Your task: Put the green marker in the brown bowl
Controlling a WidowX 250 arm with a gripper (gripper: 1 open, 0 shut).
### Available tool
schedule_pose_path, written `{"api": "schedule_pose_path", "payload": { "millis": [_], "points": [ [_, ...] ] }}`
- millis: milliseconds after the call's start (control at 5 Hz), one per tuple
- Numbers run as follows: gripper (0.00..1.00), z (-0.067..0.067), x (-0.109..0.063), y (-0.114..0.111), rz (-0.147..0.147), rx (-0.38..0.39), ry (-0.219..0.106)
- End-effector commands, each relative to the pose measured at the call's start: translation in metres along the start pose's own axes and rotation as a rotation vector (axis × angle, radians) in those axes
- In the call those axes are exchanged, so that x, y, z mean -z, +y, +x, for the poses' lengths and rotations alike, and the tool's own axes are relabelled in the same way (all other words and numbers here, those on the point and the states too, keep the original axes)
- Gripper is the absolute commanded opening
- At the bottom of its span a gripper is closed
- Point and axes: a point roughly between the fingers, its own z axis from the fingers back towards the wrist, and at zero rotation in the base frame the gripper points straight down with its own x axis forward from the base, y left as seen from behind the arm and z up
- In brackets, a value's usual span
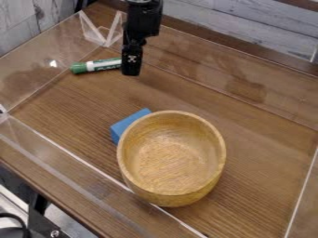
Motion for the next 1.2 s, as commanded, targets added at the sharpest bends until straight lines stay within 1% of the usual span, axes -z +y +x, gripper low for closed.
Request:
{"api": "schedule_pose_path", "payload": {
  "millis": [0,200,400,800,1000],
  "points": [
    [1.00,-0.004,-0.017,0.014,0.067,-0.015,-0.041],
    [1.00,-0.007,-0.012,0.017,0.061,-0.023,-0.050],
    [0.00,-0.012,-0.009,0.019,0.057,-0.032,-0.058],
    [0.00,-0.025,-0.005,0.023,0.045,-0.055,-0.068],
    [0.00,-0.029,-0.004,0.023,0.037,-0.070,-0.077]
  ]
}}
